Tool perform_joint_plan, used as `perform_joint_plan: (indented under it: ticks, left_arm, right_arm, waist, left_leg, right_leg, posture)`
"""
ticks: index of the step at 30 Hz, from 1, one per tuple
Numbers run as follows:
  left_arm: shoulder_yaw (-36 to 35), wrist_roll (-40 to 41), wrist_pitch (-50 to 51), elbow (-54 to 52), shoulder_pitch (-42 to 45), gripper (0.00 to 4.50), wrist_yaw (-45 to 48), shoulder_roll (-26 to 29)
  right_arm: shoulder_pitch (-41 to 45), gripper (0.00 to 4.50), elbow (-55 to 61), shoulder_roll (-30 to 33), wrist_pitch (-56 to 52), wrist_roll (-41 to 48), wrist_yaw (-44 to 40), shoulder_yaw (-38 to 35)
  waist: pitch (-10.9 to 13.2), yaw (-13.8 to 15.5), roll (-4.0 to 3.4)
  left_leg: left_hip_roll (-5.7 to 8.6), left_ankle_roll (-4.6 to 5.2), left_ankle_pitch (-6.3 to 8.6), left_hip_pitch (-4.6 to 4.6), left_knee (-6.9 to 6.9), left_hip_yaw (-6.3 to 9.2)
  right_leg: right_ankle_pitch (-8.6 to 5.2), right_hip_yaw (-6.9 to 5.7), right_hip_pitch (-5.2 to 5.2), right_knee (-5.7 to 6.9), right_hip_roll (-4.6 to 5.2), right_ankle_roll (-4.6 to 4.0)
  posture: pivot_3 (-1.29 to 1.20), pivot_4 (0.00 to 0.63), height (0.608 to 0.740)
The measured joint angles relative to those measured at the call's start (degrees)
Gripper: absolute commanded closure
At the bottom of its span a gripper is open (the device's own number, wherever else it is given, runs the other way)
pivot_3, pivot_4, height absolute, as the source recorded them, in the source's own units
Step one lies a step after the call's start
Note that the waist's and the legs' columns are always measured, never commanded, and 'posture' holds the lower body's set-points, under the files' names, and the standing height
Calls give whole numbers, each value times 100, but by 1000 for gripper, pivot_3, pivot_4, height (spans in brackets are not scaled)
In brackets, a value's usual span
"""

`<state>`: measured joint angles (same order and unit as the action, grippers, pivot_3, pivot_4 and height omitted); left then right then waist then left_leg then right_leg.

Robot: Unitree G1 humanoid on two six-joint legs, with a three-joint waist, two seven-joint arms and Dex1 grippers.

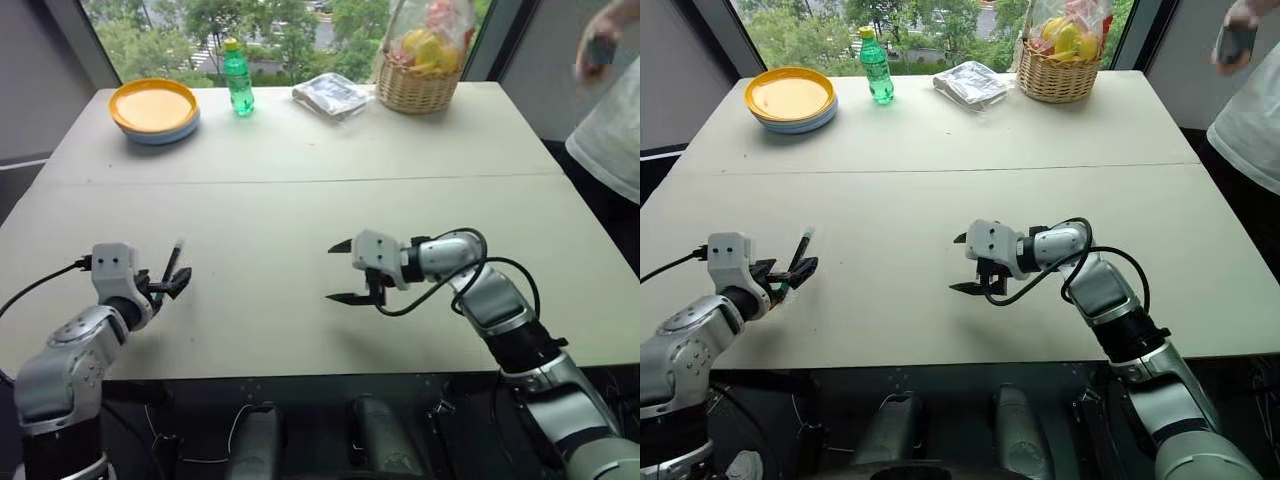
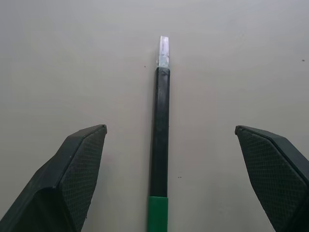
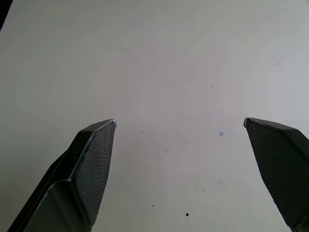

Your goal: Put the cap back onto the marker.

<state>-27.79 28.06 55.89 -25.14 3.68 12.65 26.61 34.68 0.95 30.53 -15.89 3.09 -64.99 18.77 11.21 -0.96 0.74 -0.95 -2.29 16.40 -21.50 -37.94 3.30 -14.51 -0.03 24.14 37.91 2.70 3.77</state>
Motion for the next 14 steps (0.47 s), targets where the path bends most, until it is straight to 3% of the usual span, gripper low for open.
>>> perform_joint_plan:
  ticks: [4, 9, 14]
  left_arm:
    - [-524, 339, 544, -1068, 6, 48, -408, -118]
    - [-815, 776, 1338, -2534, -407, 48, -984, -766]
    - [-916, 1006, 1620, -3100, -863, 48, -1408, -1119]
  right_arm:
    - [247, 117, -194, 12, 2, 189, -207, -61]
    - [422, 117, -311, -21, -45, 474, -471, -110]
    - [584, 117, -502, -82, -104, 637, -629, -114]
  waist:
    - [1, 0, 1]
    - [0, -10, 2]
    - [0, 0, 2]
  left_leg:
    - [0, 0, 0, 0, 0, -1]
    - [1, 0, 0, 0, 0, -1]
    - [0, -1, 0, 4, 0, 2]
  right_leg:
    - [0, 0, -1, -2, 1, 0]
    - [0, 2, -4, -7, 3, 1]
    - [-2, 1, -8, -7, -3, -4]
  posture:
    - [0, 150, 740]
    - [0, 150, 740]
    - [0, 150, 740]
